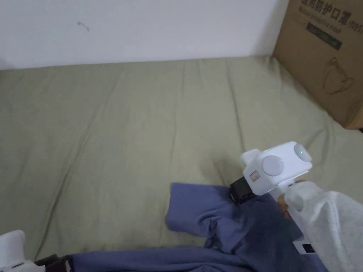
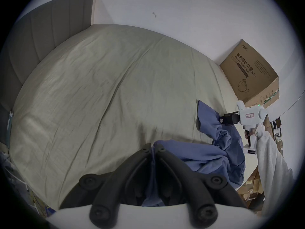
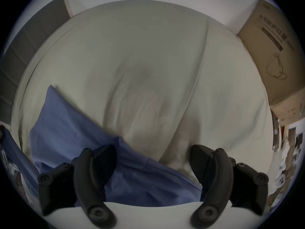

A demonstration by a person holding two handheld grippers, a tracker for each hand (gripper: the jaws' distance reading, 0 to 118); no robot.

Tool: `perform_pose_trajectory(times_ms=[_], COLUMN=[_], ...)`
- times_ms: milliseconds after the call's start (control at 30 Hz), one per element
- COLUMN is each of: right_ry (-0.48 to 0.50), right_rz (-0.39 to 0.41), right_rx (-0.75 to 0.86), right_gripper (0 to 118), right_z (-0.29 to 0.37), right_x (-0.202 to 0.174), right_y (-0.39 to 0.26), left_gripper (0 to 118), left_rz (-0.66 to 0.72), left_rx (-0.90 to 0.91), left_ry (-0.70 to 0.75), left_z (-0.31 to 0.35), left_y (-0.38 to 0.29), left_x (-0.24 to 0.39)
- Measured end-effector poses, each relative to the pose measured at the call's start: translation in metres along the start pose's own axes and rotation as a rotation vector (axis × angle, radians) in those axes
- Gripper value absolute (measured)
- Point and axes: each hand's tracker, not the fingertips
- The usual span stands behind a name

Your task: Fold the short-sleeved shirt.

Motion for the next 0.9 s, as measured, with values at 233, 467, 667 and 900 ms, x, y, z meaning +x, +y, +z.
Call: perform_pose_trajectory(times_ms=[233,467,667,900], right_ry=[-0.037,-0.008,-0.014,-0.044], right_rz=[0.086,-0.112,-0.250,-0.340], right_rx=[0.069,0.196,0.433,0.655], right_gripper=[3,3,3,3], right_z=[0.022,0.078,0.201,0.327], right_x=[-0.026,-0.009,0.028,0.062], right_y=[-0.006,-0.009,-0.027,-0.077], left_gripper=[1,1,1,1], left_rz=[-0.048,-0.067,-0.110,-0.183], left_rx=[0.021,0.069,0.181,0.317], left_ry=[0.012,0.027,0.074,0.165], left_z=[0.005,0.036,0.081,0.140], left_y=[0.006,0.016,0.038,0.067], left_x=[0.000,-0.007,-0.010,-0.007])
